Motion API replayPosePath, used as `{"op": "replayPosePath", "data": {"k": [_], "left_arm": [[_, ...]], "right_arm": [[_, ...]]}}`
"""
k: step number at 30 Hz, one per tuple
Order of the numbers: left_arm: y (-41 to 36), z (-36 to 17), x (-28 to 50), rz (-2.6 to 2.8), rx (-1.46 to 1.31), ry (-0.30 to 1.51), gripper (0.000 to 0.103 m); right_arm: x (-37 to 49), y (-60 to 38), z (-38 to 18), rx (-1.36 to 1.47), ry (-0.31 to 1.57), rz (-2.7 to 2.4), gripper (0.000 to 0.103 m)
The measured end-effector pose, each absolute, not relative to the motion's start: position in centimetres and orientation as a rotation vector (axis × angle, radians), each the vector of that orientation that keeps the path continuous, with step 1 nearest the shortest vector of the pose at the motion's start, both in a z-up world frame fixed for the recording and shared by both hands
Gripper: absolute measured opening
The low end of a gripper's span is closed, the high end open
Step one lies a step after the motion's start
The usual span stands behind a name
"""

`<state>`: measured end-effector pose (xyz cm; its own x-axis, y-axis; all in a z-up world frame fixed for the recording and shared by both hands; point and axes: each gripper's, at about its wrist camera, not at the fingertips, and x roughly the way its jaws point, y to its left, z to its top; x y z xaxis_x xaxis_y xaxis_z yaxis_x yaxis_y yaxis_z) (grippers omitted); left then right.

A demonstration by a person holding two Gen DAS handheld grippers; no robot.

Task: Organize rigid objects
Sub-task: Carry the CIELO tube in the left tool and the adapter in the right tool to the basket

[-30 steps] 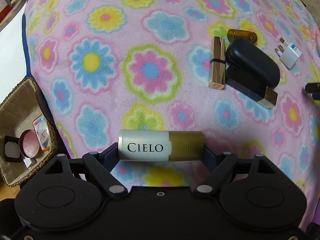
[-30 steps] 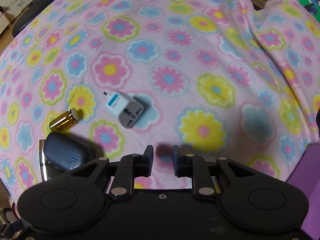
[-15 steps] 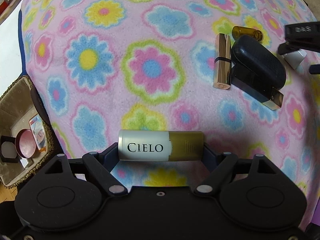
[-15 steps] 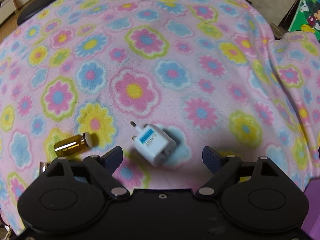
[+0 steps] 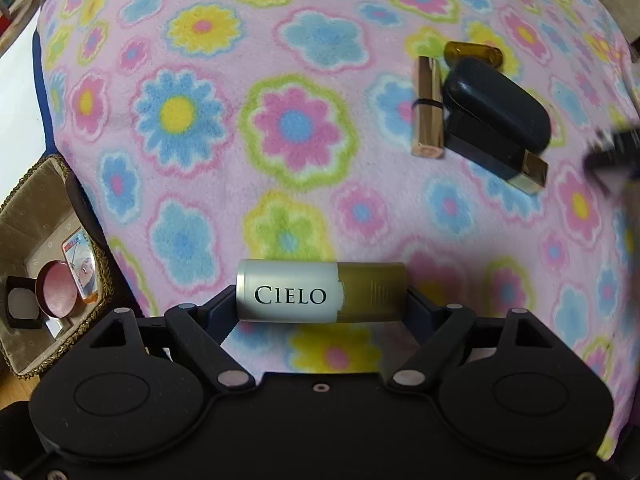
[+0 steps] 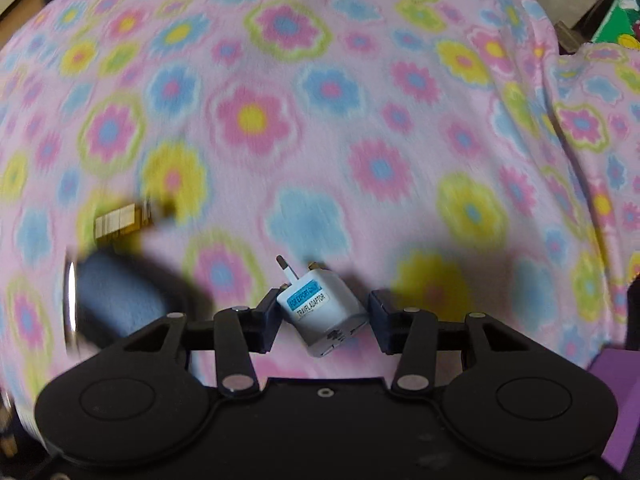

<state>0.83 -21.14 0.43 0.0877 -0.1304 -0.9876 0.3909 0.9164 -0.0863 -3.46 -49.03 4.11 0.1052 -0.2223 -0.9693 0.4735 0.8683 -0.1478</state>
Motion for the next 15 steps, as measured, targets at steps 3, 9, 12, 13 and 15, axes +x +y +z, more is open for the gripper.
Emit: {"op": "replayPosePath", "data": {"k": [3, 9, 12, 13, 15], "left_arm": [[-21.3, 0.7, 0.2, -0.409, 0.230, 1.427, 0.080], [-21.2, 1.2, -0.5, -0.413, 0.238, 1.410, 0.080], [-20.6, 1.4, -0.3, -0.403, 0.217, 1.408, 0.080], [-20.3, 1.6, -0.2, -0.397, 0.209, 1.405, 0.080], [-19.1, 2.1, 0.1, -0.381, 0.193, 1.396, 0.080]], "right_arm": [[-7.2, -48.6, 4.6, 0.184, 1.387, -0.488, 0.046], [-12.5, -48.1, 5.6, 0.249, 1.338, -0.456, 0.046], [-13.3, -47.1, 6.2, 0.246, 1.304, -0.457, 0.046], [-13.2, -46.5, 6.6, 0.240, 1.292, -0.453, 0.046], [-12.6, -45.1, 7.5, 0.217, 1.267, -0.436, 0.046]]}}
